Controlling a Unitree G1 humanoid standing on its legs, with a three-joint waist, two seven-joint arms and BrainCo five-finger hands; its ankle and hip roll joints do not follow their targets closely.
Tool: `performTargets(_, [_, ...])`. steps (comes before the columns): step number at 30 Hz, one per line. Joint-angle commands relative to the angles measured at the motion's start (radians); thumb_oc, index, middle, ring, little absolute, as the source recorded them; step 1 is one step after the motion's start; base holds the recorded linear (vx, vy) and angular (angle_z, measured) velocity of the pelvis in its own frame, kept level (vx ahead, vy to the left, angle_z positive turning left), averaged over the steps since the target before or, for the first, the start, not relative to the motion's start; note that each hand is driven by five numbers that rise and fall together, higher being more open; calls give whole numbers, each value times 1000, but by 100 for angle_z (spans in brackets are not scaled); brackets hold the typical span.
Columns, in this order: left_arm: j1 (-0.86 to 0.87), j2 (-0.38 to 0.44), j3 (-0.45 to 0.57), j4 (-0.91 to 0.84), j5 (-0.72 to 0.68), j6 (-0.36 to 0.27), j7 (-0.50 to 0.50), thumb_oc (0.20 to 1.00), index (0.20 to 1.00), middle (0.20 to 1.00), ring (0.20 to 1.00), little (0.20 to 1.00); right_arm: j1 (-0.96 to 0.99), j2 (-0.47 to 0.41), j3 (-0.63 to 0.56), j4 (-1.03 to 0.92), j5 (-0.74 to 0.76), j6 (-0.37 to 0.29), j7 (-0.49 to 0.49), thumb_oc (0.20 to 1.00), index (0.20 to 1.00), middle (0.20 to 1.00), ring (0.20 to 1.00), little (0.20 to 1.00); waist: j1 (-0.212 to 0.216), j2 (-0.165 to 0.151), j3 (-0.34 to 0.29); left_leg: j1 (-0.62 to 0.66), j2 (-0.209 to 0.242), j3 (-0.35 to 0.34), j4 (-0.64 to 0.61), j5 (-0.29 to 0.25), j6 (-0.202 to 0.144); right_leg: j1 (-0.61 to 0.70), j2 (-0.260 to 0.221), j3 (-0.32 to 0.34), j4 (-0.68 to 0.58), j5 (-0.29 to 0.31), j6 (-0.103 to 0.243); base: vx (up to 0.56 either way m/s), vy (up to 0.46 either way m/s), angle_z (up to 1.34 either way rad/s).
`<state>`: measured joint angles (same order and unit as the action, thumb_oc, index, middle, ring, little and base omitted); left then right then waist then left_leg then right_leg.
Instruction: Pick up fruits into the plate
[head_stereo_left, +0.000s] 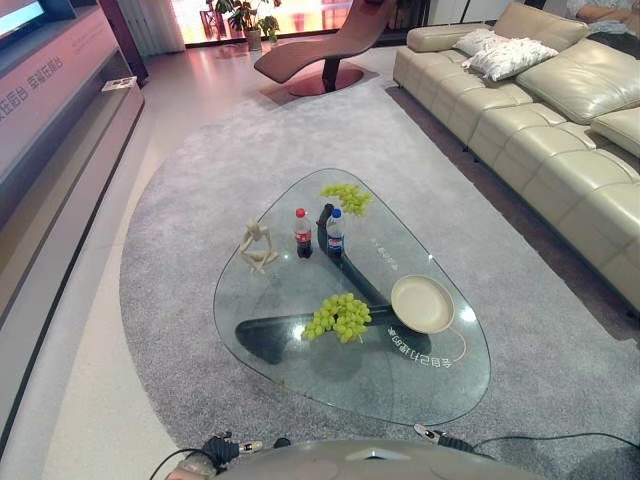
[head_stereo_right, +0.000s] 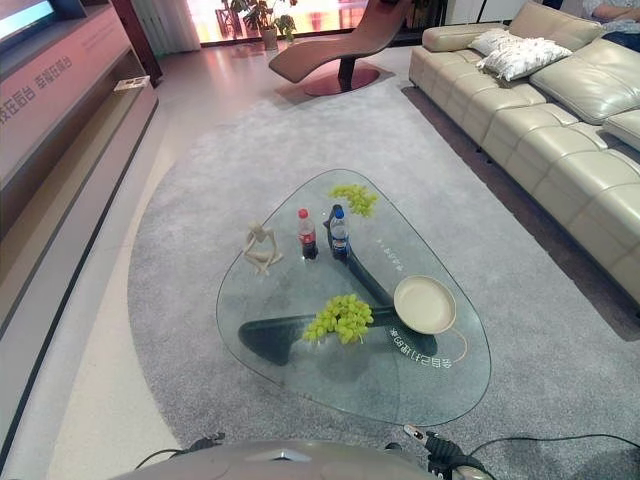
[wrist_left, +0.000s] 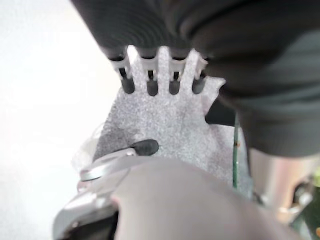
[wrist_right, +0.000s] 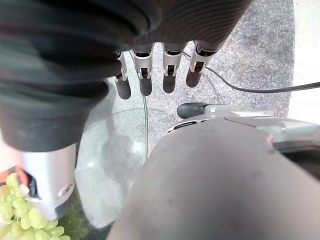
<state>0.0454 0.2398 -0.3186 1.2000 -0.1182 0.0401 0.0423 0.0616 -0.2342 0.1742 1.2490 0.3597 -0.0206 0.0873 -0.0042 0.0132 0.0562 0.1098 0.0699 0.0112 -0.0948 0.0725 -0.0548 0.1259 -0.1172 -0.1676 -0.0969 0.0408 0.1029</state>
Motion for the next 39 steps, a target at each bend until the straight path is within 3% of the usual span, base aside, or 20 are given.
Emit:
performTargets(1, [-77,-13,-17,28,24,2,24,1000,1000,1000,1000,1000,-86,26,44,22,-16,-3,-11,1000,1000,1000,1000,1000,12,-9,90,75,-76,64,19,-157,65,6,19,23,70,-60,-9,0,0,0])
performTargets(6, [-90,-14,-35,26,44,-1,43,1000,1000,1000,1000,1000,-99,19,52,18,-12,-4,-11,1000,1000,1000,1000,1000,8,-5,111,57,-75,67,26,-154,65,-14,20,29,77,-59,-10,-7,-2,-6])
performTargets(18, [-206,3,-81,-43,25,-86,149,1000,1000,1000,1000,1000,-175,-27,86,-28,32,-14,-12,1000,1000,1000,1000,1000,-22,16,211,-20,-66,71,50,-137,61,-112,30,62,107,-50,-23,-42,-3,-2])
performTargets(26, [-388,68,-138,-188,89,-68,331,1000,1000,1000,1000,1000,-276,-93,124,-72,78,-34,8,1000,1000,1000,1000,1000,-59,46,329,-119,-66,76,81,-108,50,-216,45,104,141,-40,-40,-96,31,-11])
performTargets(33, [-644,259,-174,-311,159,-33,400,1000,1000,1000,1000,1000,-383,-128,177,-164,174,-30,-15,1000,1000,1000,1000,1000,-84,51,459,-260,-67,72,136,-80,39,-377,68,126,226,-38,-57,-130,-24,-13])
performTargets(39, [-846,350,-198,-369,213,61,409,1000,1000,1000,1000,1000,-426,-115,194,-195,217,-46,-41,1000,1000,1000,1000,1000,-96,37,464,-401,-66,84,167,-61,37,-531,84,131,274,-32,-58,-67,-56,-10])
